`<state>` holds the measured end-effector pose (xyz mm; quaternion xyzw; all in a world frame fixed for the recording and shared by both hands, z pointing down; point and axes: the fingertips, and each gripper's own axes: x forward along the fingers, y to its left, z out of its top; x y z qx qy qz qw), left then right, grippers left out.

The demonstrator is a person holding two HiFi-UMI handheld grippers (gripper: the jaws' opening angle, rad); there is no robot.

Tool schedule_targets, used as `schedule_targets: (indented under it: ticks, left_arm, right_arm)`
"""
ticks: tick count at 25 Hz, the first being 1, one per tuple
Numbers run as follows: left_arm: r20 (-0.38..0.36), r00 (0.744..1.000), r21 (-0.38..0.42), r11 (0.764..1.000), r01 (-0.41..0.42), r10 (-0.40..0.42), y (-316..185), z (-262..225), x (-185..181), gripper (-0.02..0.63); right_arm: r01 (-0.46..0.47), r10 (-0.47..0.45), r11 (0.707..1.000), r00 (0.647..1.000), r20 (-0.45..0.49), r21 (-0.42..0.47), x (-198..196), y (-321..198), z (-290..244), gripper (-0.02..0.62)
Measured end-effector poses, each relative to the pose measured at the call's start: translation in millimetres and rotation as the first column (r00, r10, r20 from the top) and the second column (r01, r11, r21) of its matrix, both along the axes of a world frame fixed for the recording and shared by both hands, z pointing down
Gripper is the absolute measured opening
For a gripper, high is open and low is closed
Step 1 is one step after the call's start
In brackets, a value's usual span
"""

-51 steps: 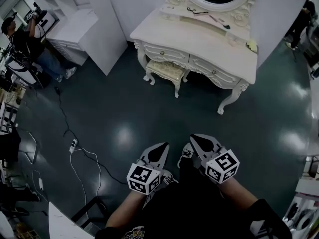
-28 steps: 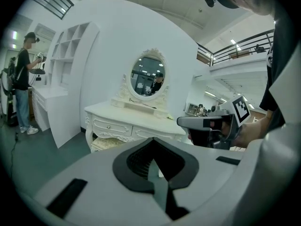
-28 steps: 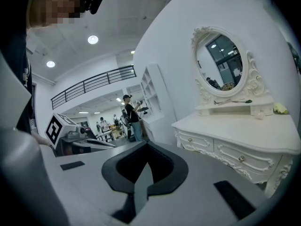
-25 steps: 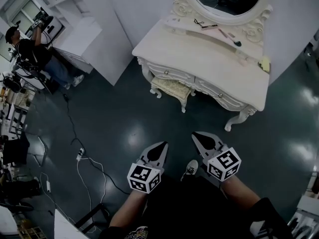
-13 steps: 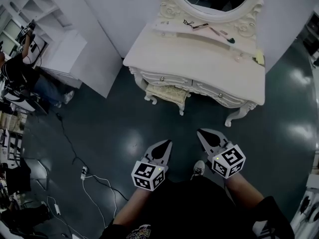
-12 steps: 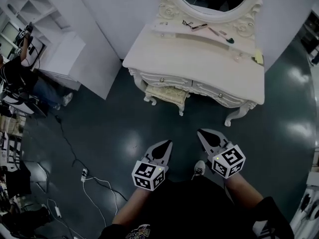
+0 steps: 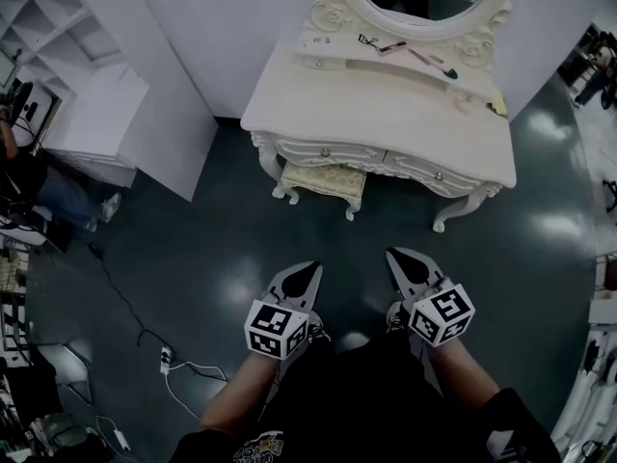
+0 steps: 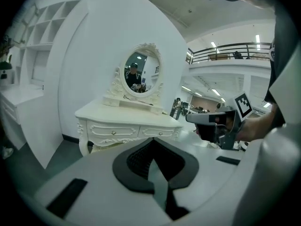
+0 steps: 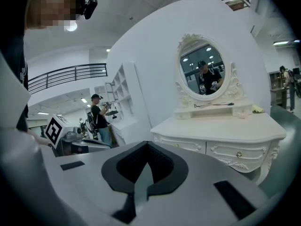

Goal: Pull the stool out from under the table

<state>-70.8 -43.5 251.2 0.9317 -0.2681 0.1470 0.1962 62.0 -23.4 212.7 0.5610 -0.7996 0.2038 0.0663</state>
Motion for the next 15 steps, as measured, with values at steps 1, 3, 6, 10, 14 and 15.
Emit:
schedule_targets:
  ticks: [1,3,6,10,14,15]
  left_arm:
    - [0.003,1.0,-0.001,1.0,-0.006,0.006,-5,3,-9,-0.003]
    - [0.004,1.0,-0.012,1.0,-0.017,0.017,-12,8,-23,-0.003]
    - [0.008,0.999,-0.018,0.999,-0.037,0.037,-21,14,-37,-0.003]
    - [0.021,0.999,-0.016,0.999,-0.032,0.032,-39,23,-48,-0.003]
    - [0.02,1.0,-0.022,1.0,0.004,-0.004,-60,30,-48,-0.003]
    - [0.021,1.0,-0.017,1.0,0.012,-0.012,-66,33,-46,-0.003]
  right_arm:
    - [-0.013,0.013,1.0,1.0,-0.007,0.004,-6,-2,0,0.025]
    - [-0.035,0.035,0.999,0.999,-0.027,0.014,-16,-6,-2,0.026]
    - [-0.065,0.067,0.998,0.996,-0.054,0.024,-22,-8,1,0.026]
    - [-0.081,0.081,0.997,0.995,-0.056,0.01,-26,-12,8,0.026]
    - [-0.08,0.08,0.997,0.994,-0.068,-0.002,-14,-27,15,0.026]
    - [-0.076,0.076,0.997,0.995,-0.066,-0.002,-9,-33,18,0.026]
